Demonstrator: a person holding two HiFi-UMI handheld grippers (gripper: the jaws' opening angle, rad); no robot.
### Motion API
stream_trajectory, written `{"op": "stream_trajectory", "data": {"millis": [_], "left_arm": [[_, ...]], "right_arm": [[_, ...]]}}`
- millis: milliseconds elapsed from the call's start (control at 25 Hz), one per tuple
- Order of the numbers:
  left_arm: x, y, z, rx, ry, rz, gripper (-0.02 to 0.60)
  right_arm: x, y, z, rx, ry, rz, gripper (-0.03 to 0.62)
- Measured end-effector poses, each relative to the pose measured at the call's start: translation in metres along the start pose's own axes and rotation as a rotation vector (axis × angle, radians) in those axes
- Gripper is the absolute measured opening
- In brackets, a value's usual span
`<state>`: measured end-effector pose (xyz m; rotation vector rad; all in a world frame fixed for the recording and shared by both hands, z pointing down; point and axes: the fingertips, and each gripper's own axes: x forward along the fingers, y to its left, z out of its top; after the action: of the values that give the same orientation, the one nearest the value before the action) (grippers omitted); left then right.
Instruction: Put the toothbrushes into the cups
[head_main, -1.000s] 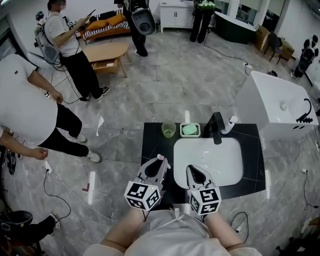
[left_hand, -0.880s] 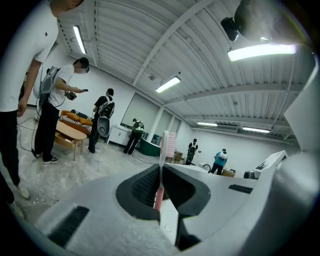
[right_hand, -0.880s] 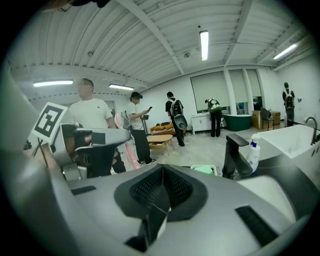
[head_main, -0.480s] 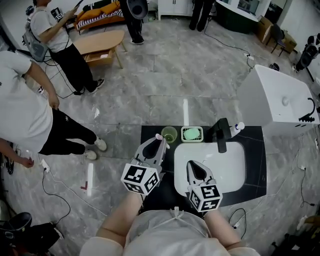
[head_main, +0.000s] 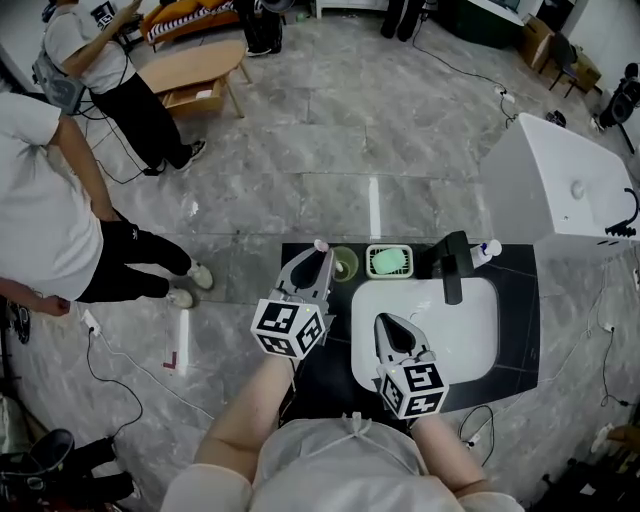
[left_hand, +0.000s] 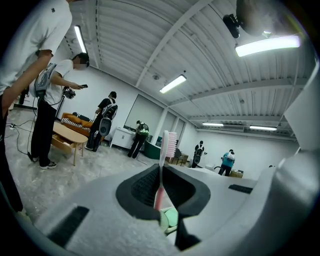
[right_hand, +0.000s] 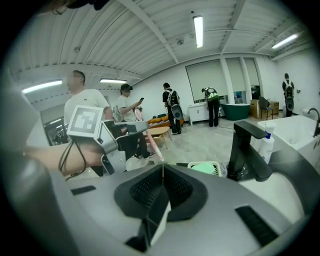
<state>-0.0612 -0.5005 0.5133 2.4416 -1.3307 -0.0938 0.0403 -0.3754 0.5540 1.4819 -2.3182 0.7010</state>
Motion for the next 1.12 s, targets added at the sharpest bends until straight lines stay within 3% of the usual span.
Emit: {"op": "stream_trajectory", "data": {"millis": [200,560,1000,1040,1120], "left_arm": [[0.008,0.012,-0.030,-0.039,0.039,0.012,0.032],[0.006,0.032,-0.078,-0.038,0.130,0.052,0.033],[0.012,0.031,-0.088,-0.025,0.172,0.083,0.036],[0.011,0.031,-0.089,-0.023,0.179,0.087,0.046],[0.011,0.031,-0.092,-0.030,0.195,0.087,0.166]], "right_arm": [[0.007,0.006,-0.011,0.018,0.029,0.023,0.028],[0.018,0.006,-0.019,0.018,0.048,0.021,0.028],[0.016,0.003,-0.019,0.026,0.045,0.024,0.028],[0.016,0.003,-0.019,0.025,0.045,0.024,0.028],[0.016,0.002,-0.020,0.021,0.046,0.023,0.028]]}}
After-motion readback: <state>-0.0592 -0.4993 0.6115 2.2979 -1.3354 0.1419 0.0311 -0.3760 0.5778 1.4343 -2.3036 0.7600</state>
